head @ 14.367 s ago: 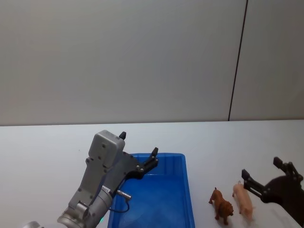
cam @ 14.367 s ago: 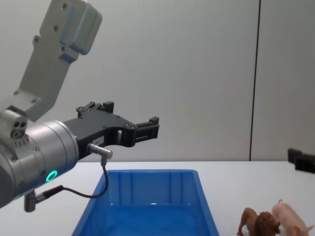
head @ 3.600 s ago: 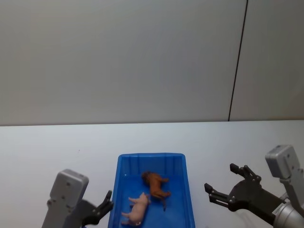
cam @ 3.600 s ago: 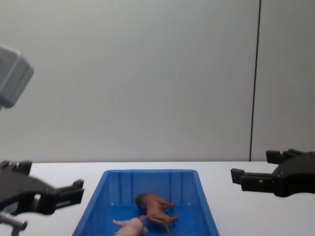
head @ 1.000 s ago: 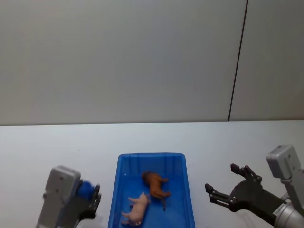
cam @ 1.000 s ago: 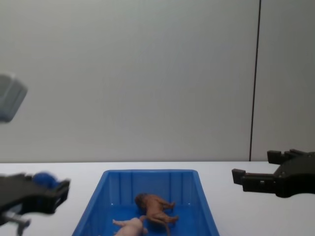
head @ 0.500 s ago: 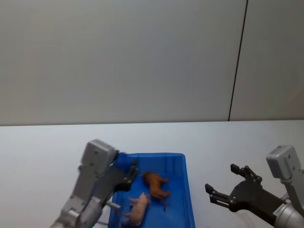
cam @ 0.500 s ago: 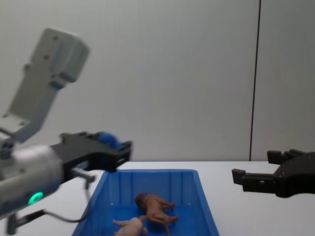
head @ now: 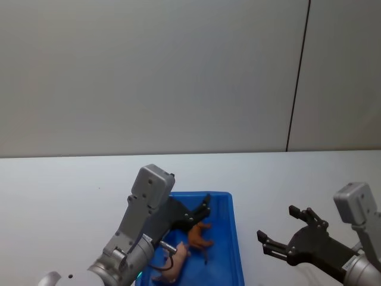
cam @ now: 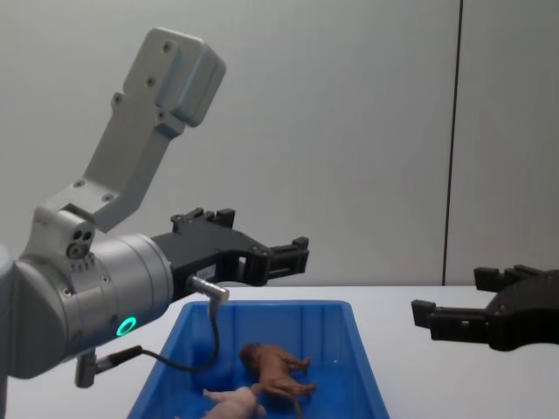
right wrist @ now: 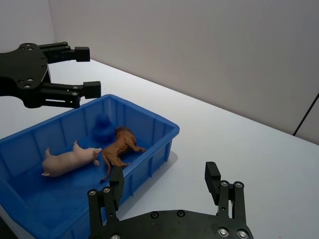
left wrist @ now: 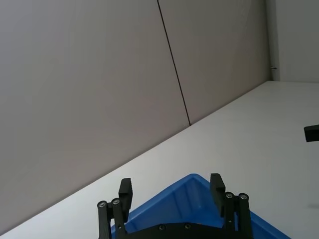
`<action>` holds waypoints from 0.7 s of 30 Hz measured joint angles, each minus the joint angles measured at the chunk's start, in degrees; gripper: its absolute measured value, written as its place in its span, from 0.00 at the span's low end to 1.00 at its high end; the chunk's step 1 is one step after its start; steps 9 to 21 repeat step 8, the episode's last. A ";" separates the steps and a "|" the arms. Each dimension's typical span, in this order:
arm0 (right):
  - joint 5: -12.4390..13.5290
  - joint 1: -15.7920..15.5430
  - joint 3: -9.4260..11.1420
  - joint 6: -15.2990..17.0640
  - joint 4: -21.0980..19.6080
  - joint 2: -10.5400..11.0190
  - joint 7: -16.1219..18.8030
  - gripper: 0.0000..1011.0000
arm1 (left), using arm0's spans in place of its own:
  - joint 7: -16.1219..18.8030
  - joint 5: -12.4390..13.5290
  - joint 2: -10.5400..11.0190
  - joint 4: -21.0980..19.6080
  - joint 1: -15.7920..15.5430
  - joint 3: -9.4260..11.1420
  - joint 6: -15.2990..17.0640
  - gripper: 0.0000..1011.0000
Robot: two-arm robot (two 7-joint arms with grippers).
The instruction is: Pick up the two dolls from the table and place them into the box.
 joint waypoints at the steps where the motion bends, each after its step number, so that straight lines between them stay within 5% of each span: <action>1: 0.00 0.00 0.00 0.00 0.00 0.00 0.00 0.99 | -0.29 0.10 0.00 0.02 -0.06 -0.01 -0.26 0.95; 21: 0.00 0.00 0.00 0.00 0.00 0.00 0.00 0.99 | -1.24 0.35 0.05 0.01 -0.18 -0.16 -1.12 0.99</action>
